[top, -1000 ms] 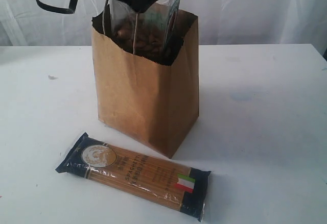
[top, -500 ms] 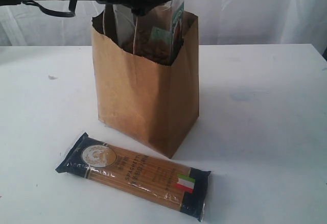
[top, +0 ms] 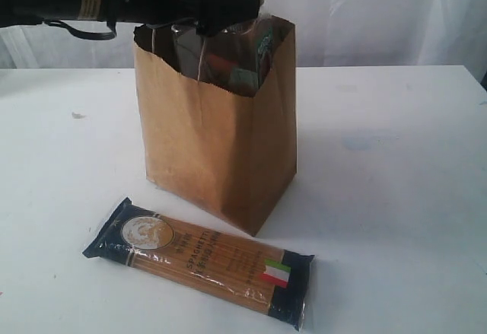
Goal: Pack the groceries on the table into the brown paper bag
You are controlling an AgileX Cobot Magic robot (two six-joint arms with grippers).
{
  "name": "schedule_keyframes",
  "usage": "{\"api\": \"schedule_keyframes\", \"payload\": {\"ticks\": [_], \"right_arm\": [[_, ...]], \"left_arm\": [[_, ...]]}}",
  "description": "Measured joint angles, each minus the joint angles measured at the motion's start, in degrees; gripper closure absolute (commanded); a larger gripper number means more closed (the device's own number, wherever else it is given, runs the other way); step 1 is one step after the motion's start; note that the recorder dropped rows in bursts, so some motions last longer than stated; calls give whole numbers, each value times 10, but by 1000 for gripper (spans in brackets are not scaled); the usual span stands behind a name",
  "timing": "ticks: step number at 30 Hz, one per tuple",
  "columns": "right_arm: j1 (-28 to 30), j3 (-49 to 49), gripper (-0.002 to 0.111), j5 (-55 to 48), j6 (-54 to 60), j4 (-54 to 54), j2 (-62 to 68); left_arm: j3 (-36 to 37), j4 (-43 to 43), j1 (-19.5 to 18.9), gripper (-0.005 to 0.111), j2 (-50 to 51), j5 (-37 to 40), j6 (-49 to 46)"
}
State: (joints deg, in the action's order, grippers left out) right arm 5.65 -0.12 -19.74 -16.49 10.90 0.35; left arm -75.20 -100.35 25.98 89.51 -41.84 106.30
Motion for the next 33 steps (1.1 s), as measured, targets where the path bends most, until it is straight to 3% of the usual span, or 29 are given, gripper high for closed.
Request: {"api": "schedule_keyframes", "payload": {"ticks": [10, 16, 19, 25, 27, 28, 31, 33], "right_arm": [[0, 0, 108, 0, 4, 3, 0], [0, 0, 108, 33, 91, 46, 0], [0, 0, 108, 138, 107, 44, 0], [0, -2, 108, 514, -7, -9, -1], [0, -23, 108, 561, -75, -41, 0], [0, -66, 108, 546, -166, -55, 17], [0, -161, 108, 445, -292, -4, 68], [0, -268, 108, 311, -362, 134, 161]], "left_arm": [[0, 0, 0, 1, 1, -14, 1], [0, -2, 0, 1, 4, -80, -1], [0, -4, 0, 1, 4, -93, -1], [0, -4, 0, 1, 4, -97, -9], [0, -4, 0, 1, 4, -97, -31], [0, -4, 0, 1, 4, -91, -55], [0, -4, 0, 1, 4, -81, -70], [0, -4, 0, 1, 4, -58, -75]]}}
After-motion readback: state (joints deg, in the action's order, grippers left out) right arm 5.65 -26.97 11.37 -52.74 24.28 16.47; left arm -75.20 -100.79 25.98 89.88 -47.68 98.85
